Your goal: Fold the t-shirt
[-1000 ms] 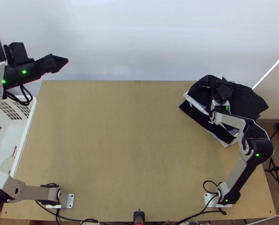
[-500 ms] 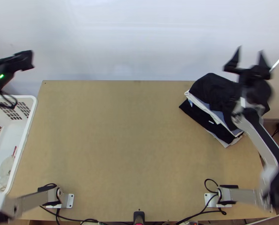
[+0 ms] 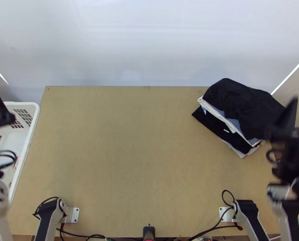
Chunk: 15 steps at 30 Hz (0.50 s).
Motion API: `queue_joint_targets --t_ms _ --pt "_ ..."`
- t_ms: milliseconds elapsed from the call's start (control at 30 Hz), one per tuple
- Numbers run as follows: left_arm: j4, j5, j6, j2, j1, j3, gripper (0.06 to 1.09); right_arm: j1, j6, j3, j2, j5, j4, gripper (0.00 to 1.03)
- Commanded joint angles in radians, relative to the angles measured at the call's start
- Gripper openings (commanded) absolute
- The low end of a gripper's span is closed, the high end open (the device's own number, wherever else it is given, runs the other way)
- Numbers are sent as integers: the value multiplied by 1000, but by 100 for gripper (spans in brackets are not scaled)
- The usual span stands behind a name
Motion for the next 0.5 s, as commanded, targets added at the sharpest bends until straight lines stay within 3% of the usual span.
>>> queue_joint_targets --t_ms 0,333,467 --pt "238 -8 52 -274 34 -381 104 30 -11 -288 -324 -33 12 98" --pt "436 -22 163 -368 -69 -712 104 100 -25 -675 -568 -33 -14 98" --pt "448 -23 186 -449 -138 -810 104 103 11 -677 -565 -31 -184 98"
